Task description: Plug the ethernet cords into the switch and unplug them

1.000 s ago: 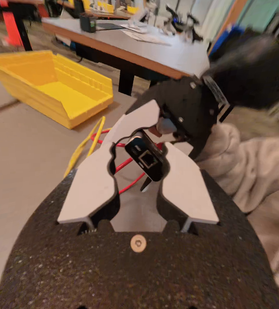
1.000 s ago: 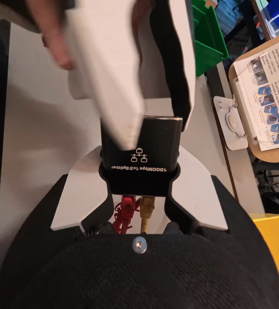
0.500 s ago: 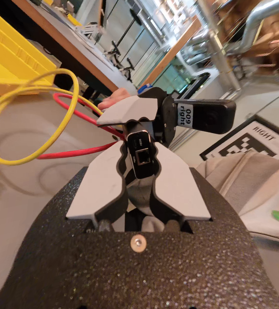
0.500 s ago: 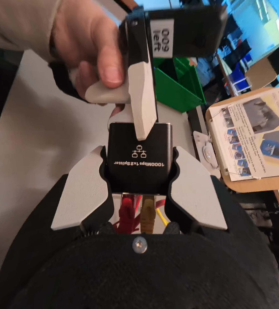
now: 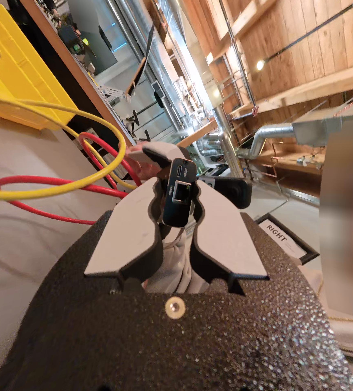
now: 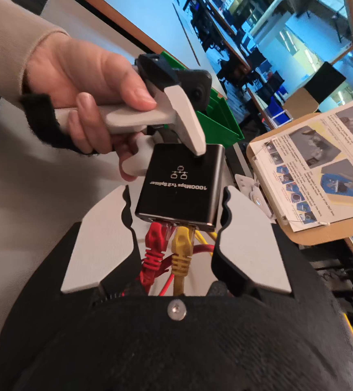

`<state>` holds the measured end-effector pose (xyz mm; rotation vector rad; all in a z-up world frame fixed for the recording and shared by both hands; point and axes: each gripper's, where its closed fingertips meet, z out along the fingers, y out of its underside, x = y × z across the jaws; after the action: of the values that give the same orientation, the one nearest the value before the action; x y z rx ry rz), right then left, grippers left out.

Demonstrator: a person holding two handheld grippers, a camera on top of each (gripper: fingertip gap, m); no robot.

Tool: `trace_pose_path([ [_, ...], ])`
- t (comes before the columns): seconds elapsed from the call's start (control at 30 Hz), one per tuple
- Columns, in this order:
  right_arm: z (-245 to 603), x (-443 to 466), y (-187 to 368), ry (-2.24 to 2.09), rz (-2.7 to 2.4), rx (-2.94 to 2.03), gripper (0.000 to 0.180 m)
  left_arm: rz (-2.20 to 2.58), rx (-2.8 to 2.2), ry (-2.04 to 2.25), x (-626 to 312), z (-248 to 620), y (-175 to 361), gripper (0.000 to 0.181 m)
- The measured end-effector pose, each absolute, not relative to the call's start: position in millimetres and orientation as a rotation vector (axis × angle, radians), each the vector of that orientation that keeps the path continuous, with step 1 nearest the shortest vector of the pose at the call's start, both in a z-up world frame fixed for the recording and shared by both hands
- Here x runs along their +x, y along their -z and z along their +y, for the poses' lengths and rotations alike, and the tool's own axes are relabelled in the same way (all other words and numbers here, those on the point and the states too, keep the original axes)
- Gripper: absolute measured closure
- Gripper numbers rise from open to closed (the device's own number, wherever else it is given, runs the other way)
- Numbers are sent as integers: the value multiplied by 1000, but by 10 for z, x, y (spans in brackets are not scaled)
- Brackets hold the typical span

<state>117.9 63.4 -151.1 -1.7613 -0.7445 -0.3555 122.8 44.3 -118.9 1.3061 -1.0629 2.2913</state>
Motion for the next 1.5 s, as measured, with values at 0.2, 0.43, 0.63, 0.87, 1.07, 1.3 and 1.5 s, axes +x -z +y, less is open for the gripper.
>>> trace_pose_path([
  [0.2,678,1194,1460,445,-782,-1699,107,-890,1337,-2297,1246,545,1218,154],
  [0.43,699,1179,1517,408,-765,-1761,108,-1176,1395,-2297,1211,566,1250,155],
  [0.63,710,1079,1572,335,-803,-1780,107,-1776,1492,-1947,1067,429,1542,137],
  [0.87,727,1085,1560,398,-809,-1771,108,-1474,1392,-2120,1172,405,1411,156],
  [1.07,560,979,1123,283,-729,-1522,104,-996,1389,-2164,1252,633,1530,156],
  [1.3,498,1032,936,484,-722,-1559,96,-1060,1538,-2213,1382,758,1492,156],
  [1.5,523,1166,1078,436,-680,-1604,98,-1160,1593,-2216,1377,737,1375,156],
])
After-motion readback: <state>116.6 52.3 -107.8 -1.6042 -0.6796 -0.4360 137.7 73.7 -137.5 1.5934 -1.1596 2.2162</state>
